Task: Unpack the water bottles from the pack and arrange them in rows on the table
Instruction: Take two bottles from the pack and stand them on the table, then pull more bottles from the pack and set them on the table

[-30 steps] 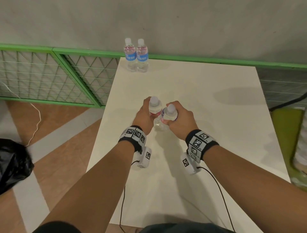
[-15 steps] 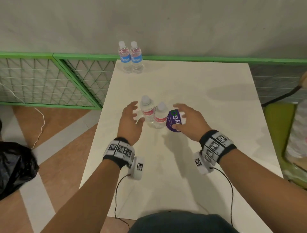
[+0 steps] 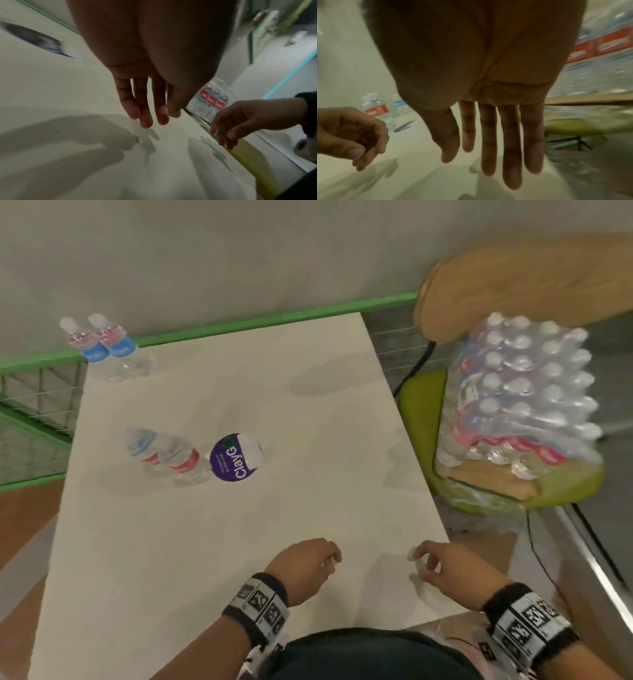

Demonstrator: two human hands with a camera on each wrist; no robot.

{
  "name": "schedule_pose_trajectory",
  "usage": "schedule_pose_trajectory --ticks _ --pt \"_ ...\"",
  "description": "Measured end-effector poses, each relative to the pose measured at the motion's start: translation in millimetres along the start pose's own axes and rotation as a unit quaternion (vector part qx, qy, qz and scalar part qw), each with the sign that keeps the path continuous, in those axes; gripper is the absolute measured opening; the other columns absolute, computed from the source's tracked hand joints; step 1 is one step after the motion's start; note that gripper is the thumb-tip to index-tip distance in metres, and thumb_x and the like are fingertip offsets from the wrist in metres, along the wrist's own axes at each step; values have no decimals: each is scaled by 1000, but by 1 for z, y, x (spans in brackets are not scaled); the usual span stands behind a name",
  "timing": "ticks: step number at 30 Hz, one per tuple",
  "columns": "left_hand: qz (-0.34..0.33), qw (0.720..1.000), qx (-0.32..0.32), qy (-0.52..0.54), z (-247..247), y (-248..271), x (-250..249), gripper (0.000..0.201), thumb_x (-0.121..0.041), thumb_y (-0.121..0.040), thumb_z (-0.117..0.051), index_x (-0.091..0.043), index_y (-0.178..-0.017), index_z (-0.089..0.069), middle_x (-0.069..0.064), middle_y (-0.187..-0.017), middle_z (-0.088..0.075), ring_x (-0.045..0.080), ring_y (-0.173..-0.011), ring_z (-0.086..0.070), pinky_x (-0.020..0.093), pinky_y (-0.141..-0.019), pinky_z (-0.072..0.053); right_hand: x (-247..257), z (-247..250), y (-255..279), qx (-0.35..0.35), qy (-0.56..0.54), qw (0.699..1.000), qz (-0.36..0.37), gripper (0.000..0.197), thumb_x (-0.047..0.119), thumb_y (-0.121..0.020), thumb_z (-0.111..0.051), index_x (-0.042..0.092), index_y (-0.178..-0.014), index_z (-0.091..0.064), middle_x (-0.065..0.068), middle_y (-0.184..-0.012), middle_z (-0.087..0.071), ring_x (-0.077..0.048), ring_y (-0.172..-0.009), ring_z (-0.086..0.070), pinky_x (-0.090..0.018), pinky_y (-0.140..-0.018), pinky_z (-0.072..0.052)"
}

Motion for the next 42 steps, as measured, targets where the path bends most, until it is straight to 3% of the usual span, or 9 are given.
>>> schedule_pose_trajectory --ticks 7,11,14,19,22,25,29,36,42 --pt "-122 987 55 -88 -5 -132 -152 26 -29 -94 -53 -24 -119 -59 -1 -117 -58 21 -103 -58 35 -91 -47 -119 62 2 -110 -27 988 -102 34 29 -86 -61 21 -119 -59 2 -91 -69 -15 -85 -65 -30 -74 -54" --pt "-159 986 -15 -49 2 -193 -222 41 -25 -89 -63 -22 -129 -52 -3 -138 -40 16 -96 -57 36 -94 -49 -158 110 -2 -232 -136 958 -100 54 22 -86 -64 24 -135 -43 0 -87 -67 -21 -85 -65 -27 -70 -48" --pt "-145 980 -134 14 10 -219 -251 64 -24 -87 -65 -27 -143 -33 -5 -147 -26 18 -110 -58 34 -93 -51 -170 135 -14 -287 -189 935 -86 61 20 -86 -66 21 -139 -37 -2 -95 -67 -23 -92 -64 -24 -73 -42" --pt "-130 977 -170 11 -4 -237 -256 83 -25 -85 -65 -25 -150 -14 -2 -154 -18 19 -110 -59 36 -90 -54 -170 138 -41 -301 -234 920 -89 45 20 -86 -67 9 -126 -49 -11 -118 -63 -27 -108 -61 -31 -90 -47" --pt "-111 981 -156 14 -3 -246 -265 70 -24 -88 -63 -18 -146 -23 6 -150 -31 17 -103 -62 34 -89 -53 -167 139 -51 -303 -246 918 -74 30 24 -89 -64 7 -114 -59 -11 -109 -68 -27 -102 -65 -36 -89 -52" --pt "-88 981 -173 1 9 -255 -281 50 -22 -92 -59 -9 -136 -38 8 -125 -55 21 -106 -59 29 -90 -47 -171 138 -56 -321 -285 901 -58 31 37 -91 -60 15 -112 -61 -5 -105 -70 -23 -96 -66 -34 -85 -52" --pt "-77 979 -190 -9 8 -255 -283 54 -22 -95 -56 -2 -140 -34 4 -104 -64 19 -90 -65 25 -77 -45 -181 136 -56 -326 -300 894 -58 42 51 -92 -54 15 -110 -65 -3 -92 -72 -22 -87 -67 -33 -79 -52" --pt "-139 964 -227 6 9 -253 -273 28 -37 -91 -63 -20 -113 -65 -3 -106 -70 11 -92 -63 27 -88 -49 -181 138 -50 -313 -319 893 -41 40 53 -95 -47 27 -66 -57 10 -60 -55 -7 -59 -52 -26 -61 -39" --pt "-172 964 -180 92 10 -244 -258 50 -26 -78 -78 -31 -125 -60 -12 -130 -59 3 -120 -51 25 -106 -40 -195 128 -47 -333 -362 870 18 36 50 -82 -69 28 -110 -67 15 -99 -71 -2 -93 -66 -24 -81 -53"
Point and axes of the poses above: each hand's wrist, its own y-axis away from the middle knuckle, its own z-axis out of the back of the hand, x = y × z, the point moved 1 cm from there along -y, towards the middle knuckle
